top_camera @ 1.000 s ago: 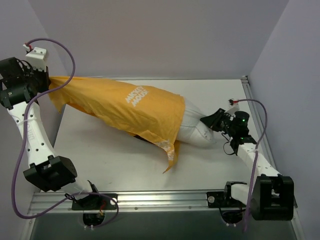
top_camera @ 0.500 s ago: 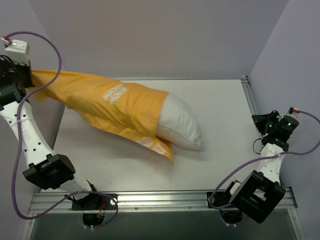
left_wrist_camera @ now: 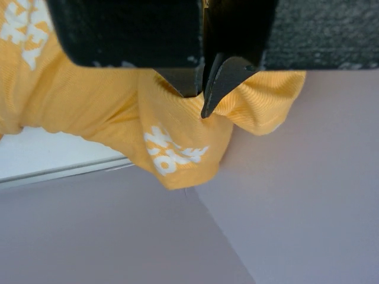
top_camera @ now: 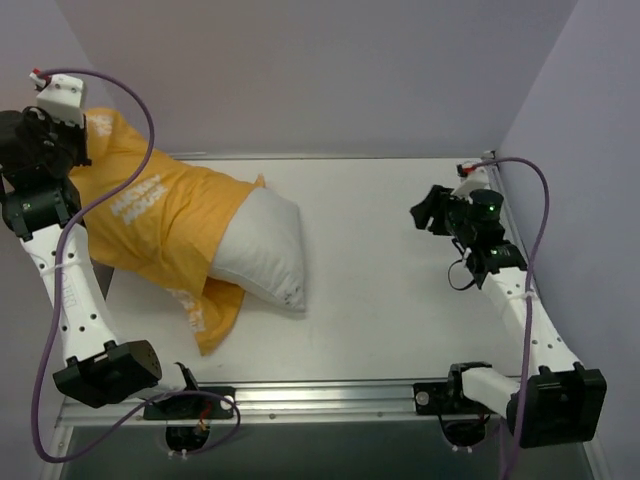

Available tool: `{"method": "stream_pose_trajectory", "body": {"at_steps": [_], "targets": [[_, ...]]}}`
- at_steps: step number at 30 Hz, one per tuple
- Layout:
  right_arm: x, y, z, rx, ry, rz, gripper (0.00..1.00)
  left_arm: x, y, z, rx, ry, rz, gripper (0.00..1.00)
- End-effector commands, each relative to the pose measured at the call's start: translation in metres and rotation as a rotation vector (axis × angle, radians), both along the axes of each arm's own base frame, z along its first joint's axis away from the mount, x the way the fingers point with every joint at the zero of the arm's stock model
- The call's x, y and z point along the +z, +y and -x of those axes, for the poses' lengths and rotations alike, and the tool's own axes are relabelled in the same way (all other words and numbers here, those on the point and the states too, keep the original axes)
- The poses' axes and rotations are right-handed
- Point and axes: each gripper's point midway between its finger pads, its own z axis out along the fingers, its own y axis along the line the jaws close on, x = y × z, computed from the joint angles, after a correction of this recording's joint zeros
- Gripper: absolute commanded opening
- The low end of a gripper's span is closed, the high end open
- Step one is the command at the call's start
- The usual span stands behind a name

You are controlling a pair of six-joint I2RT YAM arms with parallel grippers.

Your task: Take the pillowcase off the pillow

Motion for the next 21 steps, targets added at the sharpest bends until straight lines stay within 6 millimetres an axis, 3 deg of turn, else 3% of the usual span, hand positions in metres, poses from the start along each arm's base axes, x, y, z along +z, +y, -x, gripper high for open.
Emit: {"method": "stream_pose_trajectory", "body": {"at_steps": [1, 2, 3, 5, 6, 8, 9, 10, 11, 14, 16, 17, 21], "targets": [[0.02, 0.061, 0.014, 0.225, -0.107, 0.156, 0.78, 0.075, -0.02, 0.013, -0.037, -0.221, -0.072, 0.02], [0.02, 0.076, 0.018, 0.263, -0.133, 0.199, 0.97, 0.074, -0.017, 0.01, -0.025, -0.215, -0.069, 0.02], [0.021, 0.116, 0.037, 0.382, -0.166, 0.214, 1.0, 0.074, -0.015, 0.01, -0.014, -0.215, -0.065, 0.02], [0.019, 0.145, 0.048, 0.427, -0.217, 0.27, 1.0, 0.075, -0.015, 0.009, -0.009, -0.217, -0.059, 0.02], [0.013, 0.177, 0.066, 0.529, -0.248, 0.329, 1.0, 0.073, -0.017, 0.008, -0.014, -0.214, -0.049, 0.02], [0.016, 0.203, 0.076, 0.573, -0.292, 0.387, 1.0, 0.073, -0.021, 0.008, -0.022, -0.213, -0.043, 0.02], [0.007, 0.211, 0.072, 0.557, -0.287, 0.459, 1.0, 0.073, -0.026, 0.007, -0.034, -0.212, -0.04, 0.02], [0.006, 0.232, 0.087, 0.613, -0.301, 0.482, 1.0, 0.074, -0.028, 0.008, -0.036, -0.215, -0.042, 0.02], [0.004, 0.248, 0.085, 0.627, -0.302, 0.513, 1.0, 0.072, -0.03, 0.007, -0.04, -0.211, -0.039, 0.02], [-0.014, 0.268, 0.077, 0.624, -0.283, 0.648, 1.0, 0.071, -0.035, 0.006, -0.047, -0.207, -0.038, 0.02], [-0.027, 0.265, 0.064, 0.583, -0.26, 0.744, 1.0, 0.07, -0.034, 0.005, -0.04, -0.204, -0.037, 0.02], [-0.044, 0.269, 0.058, 0.584, -0.232, 0.795, 1.0, 0.07, -0.034, 0.005, -0.041, -0.204, -0.037, 0.02], [-0.043, 0.279, 0.038, 0.522, -0.233, 0.849, 1.0, 0.068, -0.036, 0.004, -0.049, -0.199, -0.033, 0.02]]}}
